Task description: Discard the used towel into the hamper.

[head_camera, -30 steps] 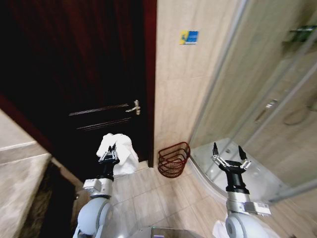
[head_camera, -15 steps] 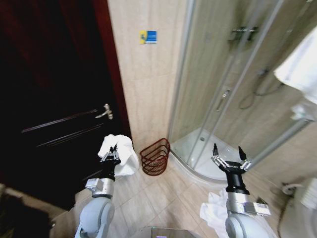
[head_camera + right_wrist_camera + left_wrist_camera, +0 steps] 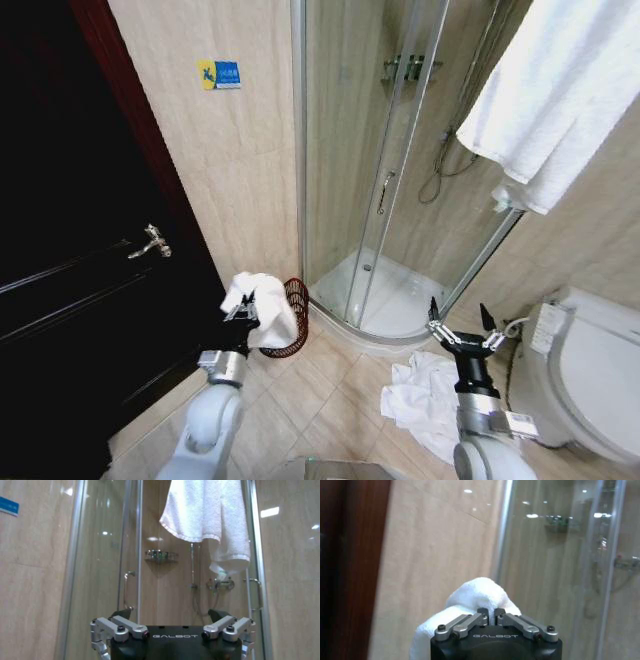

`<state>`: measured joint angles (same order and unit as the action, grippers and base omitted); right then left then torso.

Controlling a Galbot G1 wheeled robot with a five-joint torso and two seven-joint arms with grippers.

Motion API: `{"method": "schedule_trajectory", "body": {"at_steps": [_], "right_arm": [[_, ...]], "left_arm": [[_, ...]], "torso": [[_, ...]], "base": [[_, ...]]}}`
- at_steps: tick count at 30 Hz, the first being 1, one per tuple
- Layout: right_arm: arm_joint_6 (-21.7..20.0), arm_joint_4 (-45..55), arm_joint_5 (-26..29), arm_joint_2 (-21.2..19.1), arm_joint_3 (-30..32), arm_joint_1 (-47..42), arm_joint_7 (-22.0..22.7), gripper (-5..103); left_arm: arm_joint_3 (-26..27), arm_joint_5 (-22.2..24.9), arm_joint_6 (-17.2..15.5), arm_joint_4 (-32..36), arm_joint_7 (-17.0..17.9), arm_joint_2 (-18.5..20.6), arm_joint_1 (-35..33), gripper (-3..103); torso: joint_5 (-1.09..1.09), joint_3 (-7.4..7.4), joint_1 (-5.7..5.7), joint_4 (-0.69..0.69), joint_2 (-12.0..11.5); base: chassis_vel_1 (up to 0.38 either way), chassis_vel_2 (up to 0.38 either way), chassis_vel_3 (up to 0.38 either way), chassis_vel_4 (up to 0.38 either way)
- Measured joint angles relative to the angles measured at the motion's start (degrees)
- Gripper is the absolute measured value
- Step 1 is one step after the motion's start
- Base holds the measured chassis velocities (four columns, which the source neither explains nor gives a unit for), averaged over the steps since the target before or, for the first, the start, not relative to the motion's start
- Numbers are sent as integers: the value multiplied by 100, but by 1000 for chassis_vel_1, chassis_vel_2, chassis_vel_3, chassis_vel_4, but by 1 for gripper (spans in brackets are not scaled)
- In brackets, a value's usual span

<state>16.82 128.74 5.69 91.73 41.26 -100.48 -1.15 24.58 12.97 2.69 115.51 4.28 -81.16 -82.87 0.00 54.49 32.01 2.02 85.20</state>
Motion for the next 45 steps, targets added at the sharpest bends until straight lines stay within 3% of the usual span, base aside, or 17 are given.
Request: {"method": "schedule_trajectory", "body": {"at_steps": [9,17,25,33,45], "right_arm": [[96,-58,-29,40,168,-77,95,100],[427,-196,-272,47,202,-35,237,100],[535,177,-342,46,202,-128,178,100],[421,524,-333,43,209,-207,179,100],[455,702,-538,41,206,-247,284,100]], "left_arm": [[-421,119,87,-926,-42,191,848,5],[-546,512,76,-1833,-85,699,1840,5],[-774,566,87,-2651,-88,751,2574,5],[-838,552,262,-3330,-133,644,2931,5],[-895,525,430,-3805,-166,579,3069,5]], "torso": [[0,0,0,-1,0],[0,0,0,-1,0],[-1,0,0,-1,0],[-1,0,0,-1,0],[0,-1,-2,-1,0]], "base": [[0,0,0,0],[0,0,0,0],[0,0,0,0],[0,0,0,0],[-51,42,41,-40]]}}
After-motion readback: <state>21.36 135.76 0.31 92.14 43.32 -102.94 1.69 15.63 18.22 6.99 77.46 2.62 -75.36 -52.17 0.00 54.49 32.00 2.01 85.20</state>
